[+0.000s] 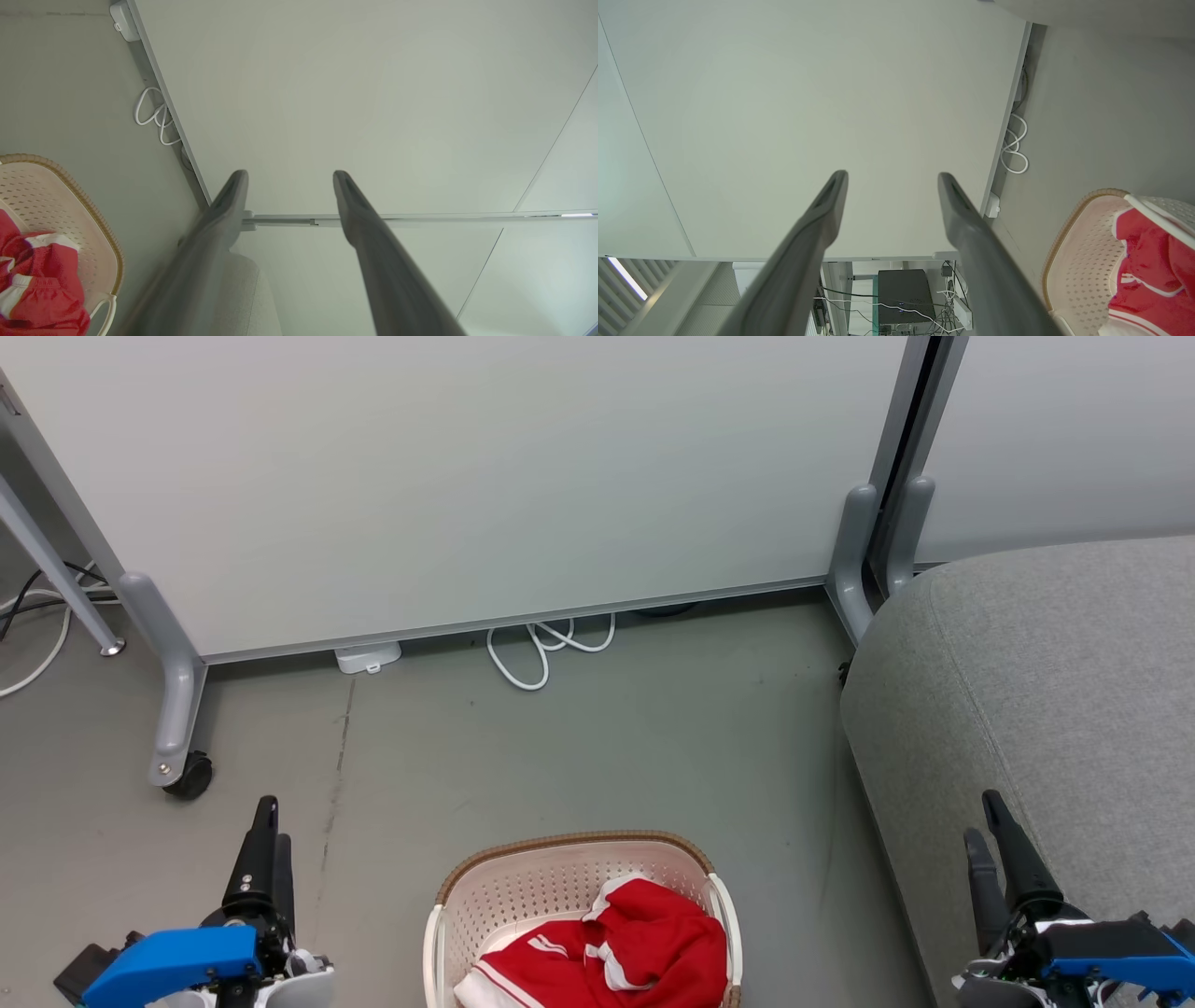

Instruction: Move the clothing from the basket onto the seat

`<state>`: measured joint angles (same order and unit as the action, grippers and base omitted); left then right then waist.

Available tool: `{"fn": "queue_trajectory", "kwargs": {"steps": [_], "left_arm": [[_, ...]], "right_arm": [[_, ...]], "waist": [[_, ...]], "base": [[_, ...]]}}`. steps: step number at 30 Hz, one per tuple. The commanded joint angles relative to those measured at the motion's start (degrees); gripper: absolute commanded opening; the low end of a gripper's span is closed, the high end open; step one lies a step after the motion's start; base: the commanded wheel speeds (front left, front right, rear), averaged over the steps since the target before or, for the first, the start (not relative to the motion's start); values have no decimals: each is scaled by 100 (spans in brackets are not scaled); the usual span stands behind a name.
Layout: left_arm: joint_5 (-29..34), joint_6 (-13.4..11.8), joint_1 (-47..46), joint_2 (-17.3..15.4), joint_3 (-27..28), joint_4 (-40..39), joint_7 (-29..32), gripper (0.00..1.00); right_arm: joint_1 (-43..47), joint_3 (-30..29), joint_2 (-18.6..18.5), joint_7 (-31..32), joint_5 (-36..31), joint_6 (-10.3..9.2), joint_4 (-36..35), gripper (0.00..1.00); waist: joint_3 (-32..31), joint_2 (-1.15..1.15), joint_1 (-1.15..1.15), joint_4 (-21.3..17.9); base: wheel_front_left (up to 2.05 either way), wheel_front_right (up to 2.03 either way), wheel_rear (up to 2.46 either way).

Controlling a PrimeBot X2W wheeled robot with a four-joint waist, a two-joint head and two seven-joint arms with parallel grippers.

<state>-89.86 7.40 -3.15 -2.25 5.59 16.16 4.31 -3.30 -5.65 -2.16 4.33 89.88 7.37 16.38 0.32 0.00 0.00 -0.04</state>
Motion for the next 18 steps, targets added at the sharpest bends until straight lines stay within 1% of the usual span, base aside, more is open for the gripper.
{"fn": "queue_trajectory", "kwargs": {"steps": [1,14,18], "left_arm": [[174,3,-205,-41,-16,-154,-73,100],[1648,5,-296,-49,-143,-400,-408,100],[2174,-48,-322,-51,-190,-464,-501,100]], "right_arm": [[-146,31,-23,-74,-175,4,-136,100],[-198,214,-35,-408,-1504,6,-389,100],[-207,268,-39,-502,-1963,6,-446,100]], "waist": [[3,0,0,0],[33,0,0,-9],[42,0,0,-12]], "base": [[0,0,0],[0,0,0],[0,0,0]]}}
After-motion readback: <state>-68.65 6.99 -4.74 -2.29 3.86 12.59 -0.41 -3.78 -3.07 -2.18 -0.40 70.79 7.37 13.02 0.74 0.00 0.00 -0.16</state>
